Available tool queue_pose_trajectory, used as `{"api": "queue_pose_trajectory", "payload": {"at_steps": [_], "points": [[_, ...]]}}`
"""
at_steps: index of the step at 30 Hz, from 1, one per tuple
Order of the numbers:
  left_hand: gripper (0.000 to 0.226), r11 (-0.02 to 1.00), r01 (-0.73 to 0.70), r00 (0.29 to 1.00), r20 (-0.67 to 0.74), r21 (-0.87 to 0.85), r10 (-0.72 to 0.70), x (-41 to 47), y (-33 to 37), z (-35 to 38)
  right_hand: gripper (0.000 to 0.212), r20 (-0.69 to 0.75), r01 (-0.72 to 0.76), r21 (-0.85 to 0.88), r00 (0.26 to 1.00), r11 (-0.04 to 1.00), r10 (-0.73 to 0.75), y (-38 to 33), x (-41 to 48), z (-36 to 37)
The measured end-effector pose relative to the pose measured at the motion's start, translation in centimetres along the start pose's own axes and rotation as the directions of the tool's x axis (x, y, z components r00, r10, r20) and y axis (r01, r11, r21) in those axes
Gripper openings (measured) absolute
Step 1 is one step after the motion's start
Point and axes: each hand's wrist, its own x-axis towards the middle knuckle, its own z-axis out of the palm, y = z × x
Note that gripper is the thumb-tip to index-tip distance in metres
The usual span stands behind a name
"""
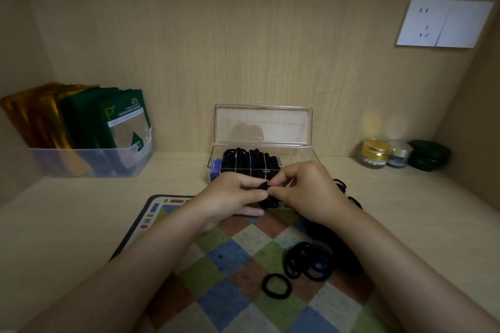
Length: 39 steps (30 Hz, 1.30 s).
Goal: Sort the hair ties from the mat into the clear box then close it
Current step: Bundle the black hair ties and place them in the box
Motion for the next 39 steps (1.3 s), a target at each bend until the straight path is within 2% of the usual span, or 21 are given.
{"api": "queue_pose_trajectory", "payload": {"at_steps": [2, 5, 9, 12, 15, 18, 21, 23, 25, 28, 30, 35, 39], "points": [[0.035, 0.997, 0.007, 1.0, -0.008, 0.075, -0.007, 0.0, -0.1, -0.2, 0.013, 0.162, 0.003, -0.019, 0.987, 1.0, 0.0, 0.0, -0.1, -1.0], [0.029, 0.995, 0.0, 1.0, -0.002, 0.103, 0.001, -0.1, -0.1, -0.3, 0.019, 0.454, -0.03, -0.033, 0.89, 0.999, 0.041, -0.5, -0.6, -3.1], [0.027, 0.99, -0.006, 1.0, -0.021, 0.14, 0.009, -0.1, 0.0, -0.1, 0.022, 0.635, -0.034, -0.145, 0.763, 0.989, 0.12, -1.7, -1.6, -5.0], [0.028, 0.986, -0.004, 0.999, -0.037, 0.165, 0.01, -0.2, -0.1, 0.0, 0.039, 0.685, -0.063, -0.298, 0.681, 0.953, 0.259, -2.7, -2.2, -5.1], [0.028, 0.981, -0.013, 0.998, -0.05, 0.196, 0.023, -0.3, -0.1, 0.2, 0.069, 0.622, -0.073, -0.475, 0.677, 0.877, 0.393, -3.3, -2.4, -4.7], [0.029, 0.974, -0.017, 0.997, -0.064, 0.227, 0.033, -0.3, 0.0, 0.3, 0.062, 0.579, -0.049, -0.568, 0.686, 0.822, 0.441, -3.4, -2.6, -4.1], [0.029, 0.971, -0.018, 0.997, -0.07, 0.238, 0.035, -0.3, 0.1, 0.3, 0.054, 0.614, -0.008, -0.554, 0.671, 0.832, 0.415, -3.4, -2.5, -3.8], [0.029, 0.971, -0.015, 0.997, -0.073, 0.239, 0.034, -0.3, 0.1, 0.4, 0.045, 0.647, -0.01, -0.495, 0.663, 0.869, 0.377, -3.1, -2.4, -3.8], [0.03, 0.973, -0.016, 0.997, -0.074, 0.23, 0.034, -0.3, 0.1, 0.5, 0.033, 0.644, -0.053, -0.395, 0.696, 0.917, 0.317, -2.6, -2.2, -3.9], [0.034, 0.979, -0.028, 0.996, -0.077, 0.201, 0.045, -0.4, 0.2, 0.7, 0.02, 0.506, -0.149, -0.172, 0.835, 0.974, 0.217, -1.3, -1.4, -3.6], [0.036, 0.982, -0.049, 0.995, -0.078, 0.183, 0.064, -0.4, 0.2, 0.7, 0.014, 0.4, -0.207, 0.023, 0.899, 0.978, 0.181, -0.6, -0.9, -3.1], [0.025, 0.999, -0.049, 0.994, -0.093, 0.008, 0.05, -0.3, 0.0, 1.0, 0.012, 0.294, -0.314, 0.388, 0.933, 0.866, 0.206, -0.3, -0.5, -1.4], [0.022, 0.999, -0.037, 0.986, -0.164, -0.001, 0.037, -0.2, 0.0, 0.6, 0.005, 0.225, -0.347, 0.563, 0.938, 0.75, 0.265, -0.5, -0.2, -0.7]]}}
